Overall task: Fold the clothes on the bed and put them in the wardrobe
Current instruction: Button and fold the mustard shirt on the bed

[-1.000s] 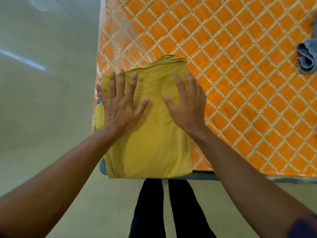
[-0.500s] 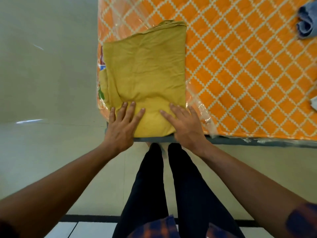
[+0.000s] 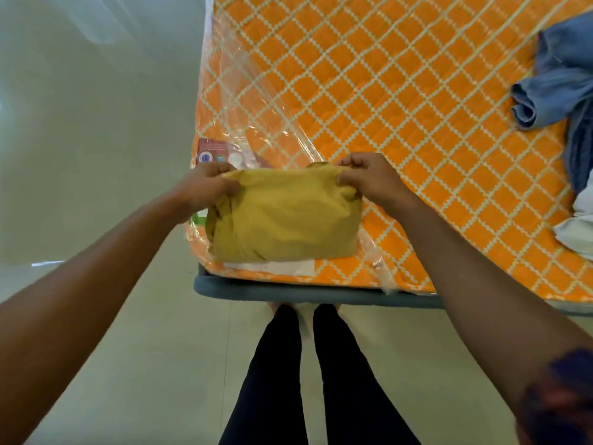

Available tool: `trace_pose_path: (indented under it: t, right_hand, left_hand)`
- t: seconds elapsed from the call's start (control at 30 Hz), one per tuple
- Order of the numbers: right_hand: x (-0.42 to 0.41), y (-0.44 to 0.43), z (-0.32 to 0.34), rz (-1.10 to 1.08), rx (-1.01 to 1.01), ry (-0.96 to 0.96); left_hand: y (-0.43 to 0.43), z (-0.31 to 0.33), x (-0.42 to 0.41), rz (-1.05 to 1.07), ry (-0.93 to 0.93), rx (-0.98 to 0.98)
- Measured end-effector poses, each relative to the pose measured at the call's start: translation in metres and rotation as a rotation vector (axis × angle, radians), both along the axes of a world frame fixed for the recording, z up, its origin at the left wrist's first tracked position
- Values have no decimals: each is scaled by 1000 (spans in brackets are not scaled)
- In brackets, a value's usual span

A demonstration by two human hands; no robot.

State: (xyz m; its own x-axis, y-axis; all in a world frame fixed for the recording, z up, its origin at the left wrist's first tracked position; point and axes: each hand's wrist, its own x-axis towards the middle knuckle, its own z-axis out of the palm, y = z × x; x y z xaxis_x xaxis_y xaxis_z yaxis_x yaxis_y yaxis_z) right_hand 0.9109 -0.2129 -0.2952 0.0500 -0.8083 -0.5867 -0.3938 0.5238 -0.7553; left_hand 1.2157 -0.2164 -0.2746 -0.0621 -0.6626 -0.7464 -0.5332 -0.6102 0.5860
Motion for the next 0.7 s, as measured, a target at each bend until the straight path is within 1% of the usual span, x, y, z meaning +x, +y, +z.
trace_pose_path:
  t: [0.03,0.07,0.1,0.13,0.17,0.23,0.27,0.3,0.33,0.37,0.4,0.43,0.47,0.5,0.57,0.6,0.63,0.7]
  right_hand:
    - [3,-8,-14,-66,17,28]
    - [5,-12,-27,-111,29,97]
    - [9,-14,-36,-143,7,198]
    - [12,-11,-42,-176,-62,317]
    - [15,-5,-43,-195,-181,425]
    - [25,17,-37,-162,-483,611]
    - [34,29,-33,-123,-616,670]
    - [45,41,-28,-61,-712,702]
    - [58,53,-27,32,-763,717]
    - [70,63,-27,151,-766,727]
    - [79,70,-33,261,-729,738]
    - [86,75,-41,335,-675,758]
    - [87,74,-52,358,-617,783]
    - [84,72,-64,338,-543,810]
    - [71,65,-82,227,-377,837]
    - [64,64,-91,169,-300,818]
    - [58,63,-96,132,-252,790]
    - [55,61,-99,108,-237,744]
  left_hand:
    - [-5,-14,-3,22,-51,-55]
    - [-7,-28,-6,18,-105,-86]
    - [-7,-38,-11,-18,-183,-97]
    - [-4,-45,-16,-74,-294,-108]
    - [0,-48,-20,-125,-431,-152]
    - [10,-46,-27,-171,-656,-351]
    - [15,-43,-30,-196,-702,-488]
    - [22,-40,-34,-251,-704,-621]
    - [29,-40,-40,-328,-679,-724]
    - [36,-43,-46,-422,-651,-792]
    - [43,-49,-54,-524,-628,-816]
    - [49,-58,-59,-605,-615,-797]
    - [54,-69,-60,-645,-614,-744]
    - [58,-81,-58,-636,-617,-662]
    - [66,-101,-44,-511,-634,-499]
    - [68,-110,-37,-463,-636,-454]
    - [70,-114,-33,-442,-634,-438]
    - [70,-113,-32,-429,-607,-441]
